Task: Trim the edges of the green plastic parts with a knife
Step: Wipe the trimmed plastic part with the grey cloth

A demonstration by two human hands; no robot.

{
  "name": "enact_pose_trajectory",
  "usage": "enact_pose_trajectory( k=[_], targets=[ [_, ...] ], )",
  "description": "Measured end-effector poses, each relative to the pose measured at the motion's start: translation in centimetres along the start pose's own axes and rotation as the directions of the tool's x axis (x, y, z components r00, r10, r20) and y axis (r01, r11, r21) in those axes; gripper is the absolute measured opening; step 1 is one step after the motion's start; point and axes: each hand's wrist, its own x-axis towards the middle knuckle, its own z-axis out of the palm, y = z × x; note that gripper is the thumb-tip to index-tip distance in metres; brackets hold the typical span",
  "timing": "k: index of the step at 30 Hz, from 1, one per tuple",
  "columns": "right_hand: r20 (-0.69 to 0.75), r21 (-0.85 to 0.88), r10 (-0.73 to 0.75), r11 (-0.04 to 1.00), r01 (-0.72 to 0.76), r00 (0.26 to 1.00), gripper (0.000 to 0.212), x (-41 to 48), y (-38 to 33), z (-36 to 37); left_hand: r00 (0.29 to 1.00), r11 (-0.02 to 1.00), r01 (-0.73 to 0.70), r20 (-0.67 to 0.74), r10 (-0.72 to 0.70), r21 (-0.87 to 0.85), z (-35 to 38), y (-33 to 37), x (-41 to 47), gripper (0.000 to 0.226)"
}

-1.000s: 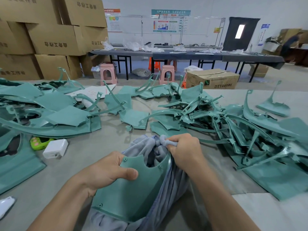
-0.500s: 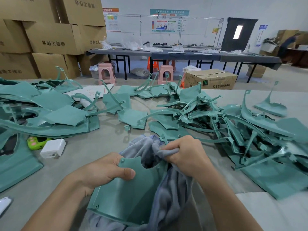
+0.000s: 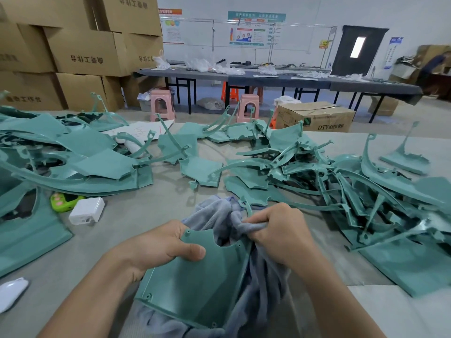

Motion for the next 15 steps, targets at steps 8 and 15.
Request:
enact_pose_trajectory(
  k=[8,15],
  targets=[
    [0.327,0.460,-0.138,0.887,-0.030,0.935,0.028,-2.1,-0.7,-3.9,1.000,0.992,-0.012,-0.005,0.011,-0.124,-0.3,0.1,-0.5,0.055],
    [0.034,0.552,-0.029,0.834,0.005,0.999,0.028,-1.7,0.2,-3.8,0.926,0.864,-0.311,-0.331,0.181,-0.396,-2.8,0.1,-1.5,0.040]
  ],
)
